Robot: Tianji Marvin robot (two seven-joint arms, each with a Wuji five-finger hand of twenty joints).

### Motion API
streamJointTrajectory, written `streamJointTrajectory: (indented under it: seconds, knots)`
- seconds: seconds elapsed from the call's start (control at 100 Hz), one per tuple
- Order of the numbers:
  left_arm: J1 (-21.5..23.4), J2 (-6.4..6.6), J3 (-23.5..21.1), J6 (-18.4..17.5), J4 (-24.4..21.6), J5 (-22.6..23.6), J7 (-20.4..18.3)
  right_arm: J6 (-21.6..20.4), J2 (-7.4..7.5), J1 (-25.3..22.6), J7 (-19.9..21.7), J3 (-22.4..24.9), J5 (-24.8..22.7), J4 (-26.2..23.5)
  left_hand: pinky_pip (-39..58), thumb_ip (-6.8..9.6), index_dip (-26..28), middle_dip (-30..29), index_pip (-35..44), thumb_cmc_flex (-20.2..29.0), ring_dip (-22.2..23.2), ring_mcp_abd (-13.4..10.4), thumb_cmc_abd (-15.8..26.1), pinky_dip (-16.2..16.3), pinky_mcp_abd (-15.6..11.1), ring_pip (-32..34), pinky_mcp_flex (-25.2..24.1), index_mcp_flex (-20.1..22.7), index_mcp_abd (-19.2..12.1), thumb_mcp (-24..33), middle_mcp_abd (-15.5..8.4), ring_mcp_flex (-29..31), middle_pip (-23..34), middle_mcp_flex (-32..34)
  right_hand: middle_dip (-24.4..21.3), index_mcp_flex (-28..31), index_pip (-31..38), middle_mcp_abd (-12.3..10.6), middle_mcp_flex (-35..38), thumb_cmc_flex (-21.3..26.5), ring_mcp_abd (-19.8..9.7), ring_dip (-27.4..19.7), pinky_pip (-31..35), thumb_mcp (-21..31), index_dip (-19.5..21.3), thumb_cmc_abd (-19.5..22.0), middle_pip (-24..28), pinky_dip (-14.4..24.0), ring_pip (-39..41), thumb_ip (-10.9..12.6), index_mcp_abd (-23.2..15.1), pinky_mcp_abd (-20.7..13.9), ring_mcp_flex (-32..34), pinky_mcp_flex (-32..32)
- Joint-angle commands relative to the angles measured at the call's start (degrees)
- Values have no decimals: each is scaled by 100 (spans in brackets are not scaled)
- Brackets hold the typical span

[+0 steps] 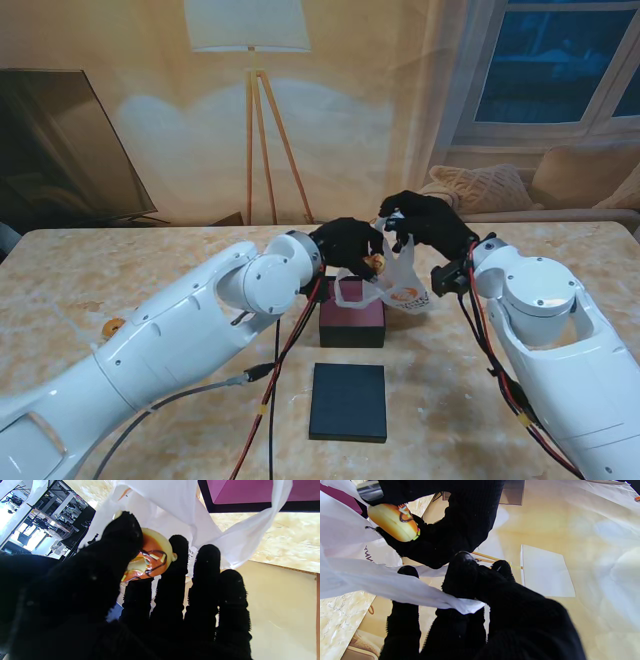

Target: Pack mini donuts into a plastic bag, tie the opening and put the bag into the gift box

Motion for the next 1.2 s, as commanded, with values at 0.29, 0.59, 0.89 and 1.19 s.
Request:
streamJointTrajectory:
  seconds: [0.29, 0.59, 0.89, 1.19]
  knots:
    - [-101, -186, 223, 626, 79, 262, 186, 86, -68, -95, 5, 24, 88, -112, 639, 213, -264, 644, 85, 184, 1005, 138, 227, 621, -82, 1118, -120, 465, 72, -5, 198, 37, 782, -253, -81, -54, -21, -426, 120, 370, -330, -51, -87, 252, -3, 294, 397, -149, -127, 69, 18, -213, 110, 56]
    - [-353, -233, 419, 1186, 70, 165, -46, 35, -69, -80, -26, 9, 29, -94, 945, 274, -229, 895, -21, 182, 1372, 268, 401, 933, 108, 1491, 58, 545, 302, -128, 451, 252, 1049, -288, -95, -53, -23, -414, 121, 374, -299, -47, -168, 262, -16, 290, 408, -202, -139, 65, 21, -207, 106, -39]
    - [-350, -305, 470, 1946, -74, 73, -14, 33, -85, -85, -104, 2, 8, -101, 992, 519, -142, 1196, -291, 307, 2080, 407, 955, 1346, 467, 1808, -163, 515, 660, -557, 757, 149, 1577, -602, -97, -80, -1, -427, 88, 378, -287, -29, -279, 256, -13, 300, 425, -256, -130, 62, 11, -183, 77, -148]
    - [-297, -345, 455, 2454, -256, -46, 30, -67, -89, -75, -153, -15, -52, -89, 1022, 362, 16, 1345, -610, 323, 1645, 312, 488, 1175, 450, 1421, 284, 473, 682, -157, 596, 391, 1004, -382, -100, -102, 15, -434, 79, 376, -298, -25, -258, 249, -12, 312, 439, -252, -126, 63, 8, -193, 67, -125]
